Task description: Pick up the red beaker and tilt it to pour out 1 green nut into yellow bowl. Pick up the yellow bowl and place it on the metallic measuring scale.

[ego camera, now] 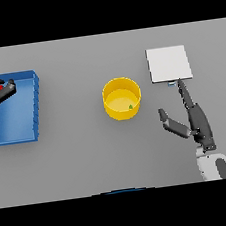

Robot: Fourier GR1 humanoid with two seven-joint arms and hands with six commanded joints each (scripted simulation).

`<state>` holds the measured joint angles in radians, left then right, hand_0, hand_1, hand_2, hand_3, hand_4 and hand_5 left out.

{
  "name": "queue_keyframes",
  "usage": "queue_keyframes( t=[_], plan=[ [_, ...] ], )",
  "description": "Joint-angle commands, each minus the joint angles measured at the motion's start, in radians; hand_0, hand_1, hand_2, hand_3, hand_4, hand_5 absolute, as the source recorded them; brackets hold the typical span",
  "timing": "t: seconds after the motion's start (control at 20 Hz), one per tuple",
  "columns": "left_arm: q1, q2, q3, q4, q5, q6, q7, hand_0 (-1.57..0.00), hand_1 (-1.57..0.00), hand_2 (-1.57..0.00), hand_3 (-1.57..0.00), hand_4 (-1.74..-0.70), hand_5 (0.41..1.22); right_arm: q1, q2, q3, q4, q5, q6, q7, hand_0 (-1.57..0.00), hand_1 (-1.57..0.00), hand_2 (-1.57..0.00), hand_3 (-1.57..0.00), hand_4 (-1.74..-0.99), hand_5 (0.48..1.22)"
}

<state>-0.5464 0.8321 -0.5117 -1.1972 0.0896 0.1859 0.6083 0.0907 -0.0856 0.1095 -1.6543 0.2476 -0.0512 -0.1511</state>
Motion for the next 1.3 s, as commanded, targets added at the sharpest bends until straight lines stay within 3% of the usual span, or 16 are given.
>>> queue_keyframes(
  t=[0.0, 0.2, 0.5, 0.55, 0.6, 0.85, 0.9, 1.0, 1.25],
  plan=[
    [0.000, 0.006, -0.001, -0.004, 0.008, -0.013, 0.001, -0.48, -0.39, -0.39, -0.37, -0.88, 0.710, -0.006, -0.003, -0.005, 0.010, -0.001, -0.001, 0.012, 0.00, 0.00, 0.00, 0.00, -1.184, 0.667],
    [0.002, 0.000, 0.003, -0.005, 0.023, -0.023, -0.010, -0.19, -0.16, -0.16, -0.15, -0.80, 0.679, -0.008, 0.002, 0.002, 0.011, -0.006, 0.012, 0.025, 0.00, 0.00, 0.00, 0.00, -1.188, 0.668],
    [-0.012, -0.008, 0.037, 0.005, 0.034, 0.012, -0.069, -0.05, -0.04, -0.04, -0.04, -0.79, 0.671, -0.027, -0.012, 0.030, 0.007, 0.074, -0.014, 0.065, 0.00, 0.00, 0.00, 0.00, -1.198, 0.662],
    [-0.020, -0.011, 0.036, 0.014, 0.027, 0.014, -0.079, -0.04, -0.03, -0.03, -0.03, -0.78, 0.674, -0.036, -0.022, 0.036, 0.012, 0.066, 0.009, 0.042, 0.00, 0.00, 0.00, 0.00, -1.175, 0.677],
    [-0.016, -0.018, 0.037, 0.018, 0.029, 0.018, -0.087, -0.03, -0.03, -0.03, -0.02, -0.78, 0.679, -0.047, -0.040, 0.041, 0.005, 0.063, 0.032, 0.020, 0.00, 0.00, 0.00, 0.00, -1.162, 0.694],
    [-0.011, -0.020, 0.035, 0.011, 0.033, 0.022, -0.085, -0.01, -0.01, -0.01, -0.01, -0.79, 0.707, -0.190, -0.149, 0.098, 0.044, 0.139, 0.147, 0.071, 0.00, 0.00, 0.00, 0.00, -1.255, 0.700],
    [-0.010, -0.022, 0.036, 0.009, 0.036, 0.023, -0.085, -0.01, -0.01, -0.01, -0.01, -0.79, 0.709, -0.226, -0.165, 0.118, 0.060, 0.179, 0.155, 0.101, 0.00, 0.00, 0.00, 0.00, -1.268, 0.691],
    [-0.010, -0.025, 0.032, 0.002, 0.037, 0.022, -0.083, 0.00, 0.00, 0.00, 0.00, -0.79, 0.709, -0.286, -0.213, 0.170, 0.084, 0.263, 0.185, 0.104, 0.00, 0.00, 0.00, 0.00, -1.282, 0.677],
    [-0.028, -0.036, 0.025, 0.009, 0.034, 0.017, -0.061, 0.00, 0.00, 0.00, 0.00, -0.79, 0.719, -0.440, -0.298, 0.286, 0.151, 0.406, 0.275, 0.052, 0.00, 0.00, 0.00, 0.00, -1.270, 0.664]
  ],
)
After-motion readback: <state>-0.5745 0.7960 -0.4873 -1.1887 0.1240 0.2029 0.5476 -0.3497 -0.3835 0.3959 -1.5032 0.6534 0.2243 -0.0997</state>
